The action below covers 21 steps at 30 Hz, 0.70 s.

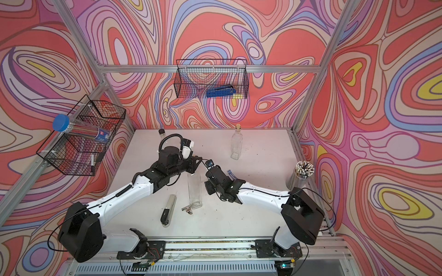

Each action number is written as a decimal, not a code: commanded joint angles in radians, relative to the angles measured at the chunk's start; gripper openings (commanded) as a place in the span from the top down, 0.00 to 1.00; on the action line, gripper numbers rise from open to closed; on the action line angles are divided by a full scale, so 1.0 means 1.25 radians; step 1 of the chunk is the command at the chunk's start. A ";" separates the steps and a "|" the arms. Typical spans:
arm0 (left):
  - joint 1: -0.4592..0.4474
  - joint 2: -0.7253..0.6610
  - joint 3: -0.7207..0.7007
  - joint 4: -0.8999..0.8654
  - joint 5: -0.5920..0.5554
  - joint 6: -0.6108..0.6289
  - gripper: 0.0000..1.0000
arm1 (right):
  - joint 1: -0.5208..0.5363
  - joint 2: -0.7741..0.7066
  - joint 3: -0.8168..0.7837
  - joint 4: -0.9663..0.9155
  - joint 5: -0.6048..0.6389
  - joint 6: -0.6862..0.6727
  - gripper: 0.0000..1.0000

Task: Remove the label from the bottle
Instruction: Tear open the label from the bottle.

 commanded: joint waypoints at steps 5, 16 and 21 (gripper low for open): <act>-0.003 -0.024 -0.011 0.003 0.010 0.014 1.00 | -0.011 0.004 -0.013 0.001 0.026 0.008 1.00; -0.002 -0.036 -0.021 0.022 0.036 0.012 1.00 | -0.026 0.012 -0.007 0.009 0.031 0.004 1.00; -0.002 -0.038 -0.023 0.033 0.052 0.011 1.00 | -0.032 0.016 -0.004 0.012 0.029 0.000 1.00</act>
